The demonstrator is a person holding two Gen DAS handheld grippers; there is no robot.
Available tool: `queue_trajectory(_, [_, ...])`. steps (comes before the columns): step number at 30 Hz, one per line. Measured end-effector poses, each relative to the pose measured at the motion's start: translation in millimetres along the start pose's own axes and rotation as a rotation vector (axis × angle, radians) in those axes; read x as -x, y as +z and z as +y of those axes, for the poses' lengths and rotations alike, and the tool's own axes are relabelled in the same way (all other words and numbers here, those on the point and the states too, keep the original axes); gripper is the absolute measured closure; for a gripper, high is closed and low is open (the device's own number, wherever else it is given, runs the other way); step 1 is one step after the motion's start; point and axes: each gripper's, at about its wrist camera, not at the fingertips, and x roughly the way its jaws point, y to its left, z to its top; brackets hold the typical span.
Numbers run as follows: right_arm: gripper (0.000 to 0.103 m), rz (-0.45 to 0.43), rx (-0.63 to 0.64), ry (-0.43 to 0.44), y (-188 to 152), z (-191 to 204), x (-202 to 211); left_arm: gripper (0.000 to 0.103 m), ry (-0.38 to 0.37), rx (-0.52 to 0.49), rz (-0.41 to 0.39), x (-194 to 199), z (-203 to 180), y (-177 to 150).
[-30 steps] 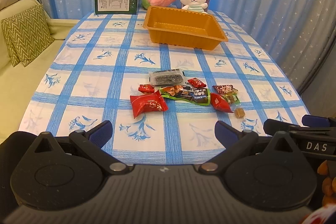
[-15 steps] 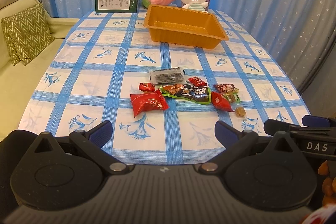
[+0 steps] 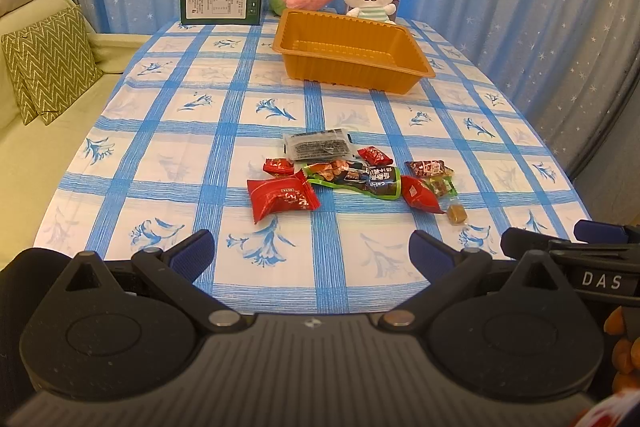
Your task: Organize snacks
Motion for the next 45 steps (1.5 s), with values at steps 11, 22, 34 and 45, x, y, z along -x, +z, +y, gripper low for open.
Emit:
queue_trajectory(11, [0.001,0.001,0.000,0.000,0,0,0,0.000,0.000,0.001,0.000,0,0,0])
queue_trajectory(22, [0.001,0.002,0.000,0.000,0,0,-1,0.000,0.001,0.001,0.001,-1,-1,0])
queue_trajectory(34, [0.001,0.003,-0.004,0.000,-1,-1,-2,0.000,0.000,0.004,0.004,-2,-4,-1])
queue_trajectory(45, [0.001,-0.017,-0.021,-0.009,-10,-9,-15,0.001,-0.037,0.039,0.008,-10,1,10])
